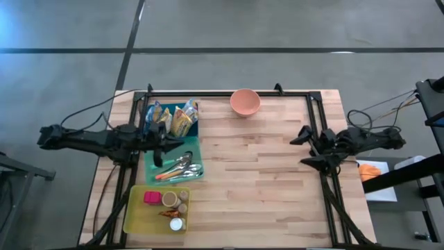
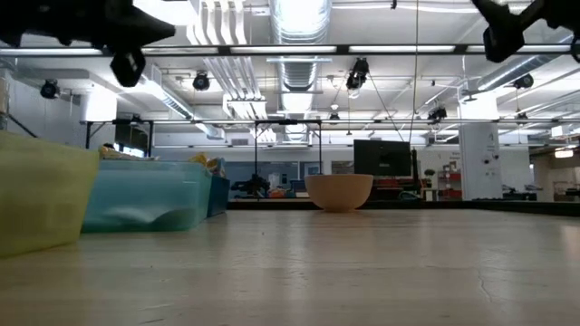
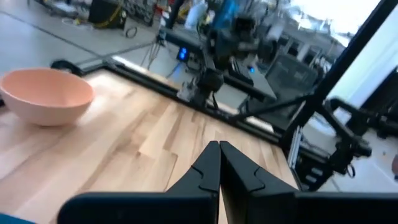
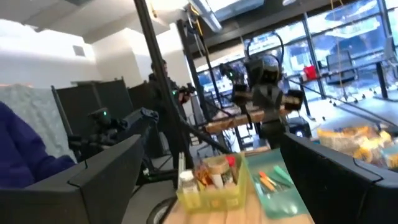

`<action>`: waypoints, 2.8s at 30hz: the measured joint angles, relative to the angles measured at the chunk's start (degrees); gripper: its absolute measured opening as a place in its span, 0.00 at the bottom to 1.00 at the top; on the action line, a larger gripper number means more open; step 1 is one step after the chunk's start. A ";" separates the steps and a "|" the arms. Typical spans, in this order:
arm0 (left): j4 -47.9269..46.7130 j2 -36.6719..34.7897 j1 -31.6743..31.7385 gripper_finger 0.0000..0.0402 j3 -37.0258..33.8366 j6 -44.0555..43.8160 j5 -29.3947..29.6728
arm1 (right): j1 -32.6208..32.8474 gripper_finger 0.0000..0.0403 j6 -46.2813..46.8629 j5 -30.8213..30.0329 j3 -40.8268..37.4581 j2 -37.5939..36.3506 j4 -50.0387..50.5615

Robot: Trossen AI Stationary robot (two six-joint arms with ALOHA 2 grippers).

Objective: Pick & Place Food Item
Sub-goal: Return to Home Position

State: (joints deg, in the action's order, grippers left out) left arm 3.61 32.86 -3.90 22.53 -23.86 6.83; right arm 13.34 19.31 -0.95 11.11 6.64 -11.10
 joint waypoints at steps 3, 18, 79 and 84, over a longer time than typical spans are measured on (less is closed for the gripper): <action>-1.12 -6.35 0.05 0.01 -2.94 0.00 0.54 | -0.02 0.92 -0.03 -0.12 -1.49 0.19 -0.93; -3.30 -24.02 0.00 0.01 -15.89 0.06 0.82 | -0.01 0.92 -2.65 3.15 -6.35 -3.87 -2.23; -1.91 -24.11 0.00 0.01 -22.43 6.78 -1.55 | -0.02 0.92 -7.78 9.88 -10.62 -5.30 -4.98; -1.91 -24.10 0.00 0.01 -22.43 6.78 -1.54 | -0.02 0.92 -7.78 9.88 -10.62 -5.30 -4.98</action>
State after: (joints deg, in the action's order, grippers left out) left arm 1.69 8.77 -3.90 0.10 -17.08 5.29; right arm 13.32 11.54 8.93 0.49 1.34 -16.08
